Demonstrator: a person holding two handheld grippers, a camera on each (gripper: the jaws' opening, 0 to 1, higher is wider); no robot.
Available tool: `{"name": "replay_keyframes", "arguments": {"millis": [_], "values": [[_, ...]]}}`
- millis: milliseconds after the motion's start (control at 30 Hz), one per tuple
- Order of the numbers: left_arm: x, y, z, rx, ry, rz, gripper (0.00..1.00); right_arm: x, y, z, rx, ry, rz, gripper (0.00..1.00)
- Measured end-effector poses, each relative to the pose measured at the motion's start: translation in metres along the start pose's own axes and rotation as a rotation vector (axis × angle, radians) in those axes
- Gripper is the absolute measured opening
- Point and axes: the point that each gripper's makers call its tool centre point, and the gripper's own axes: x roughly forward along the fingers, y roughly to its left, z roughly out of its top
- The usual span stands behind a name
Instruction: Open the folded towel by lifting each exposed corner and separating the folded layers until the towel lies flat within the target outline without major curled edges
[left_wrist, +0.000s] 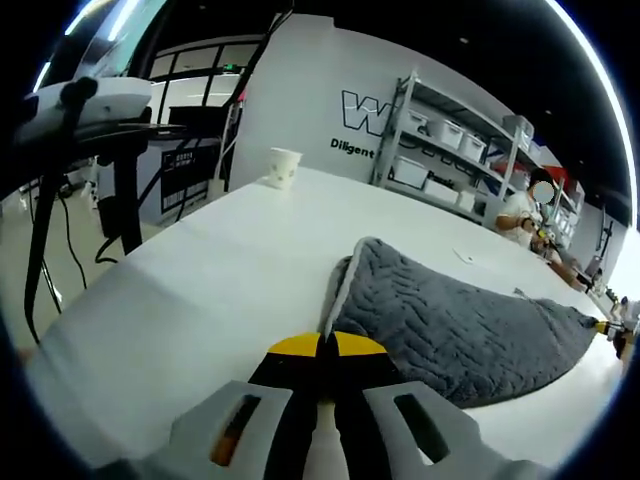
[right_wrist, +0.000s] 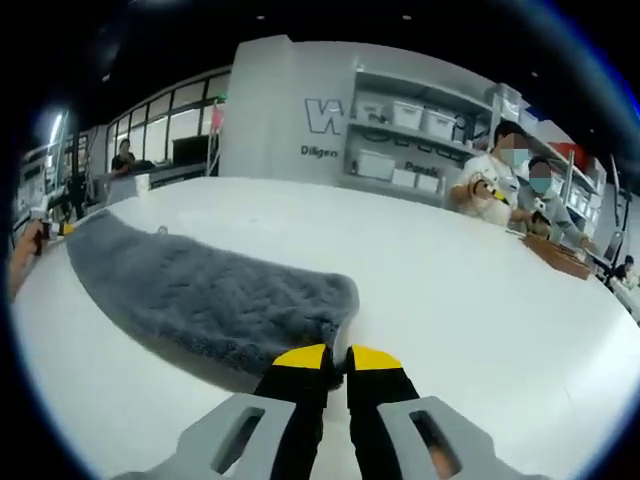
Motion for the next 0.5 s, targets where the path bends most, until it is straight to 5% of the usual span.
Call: {"name": "replay_keyframes", "arguments": {"millis": [300, 500], "values": [[0.000, 0.001, 0.000, 0.000, 0.006, 0.003, 0.02, 0.000, -0.001, -0.017, -0.018, 0.068, -0.012, 0.01], [-0.002, 0.000, -0.001, -0.003, 0.009, 0.005, 0.02, -0.004, -0.004, -0.018, 0.034, 0.051, -0.006, 0.01]]}}
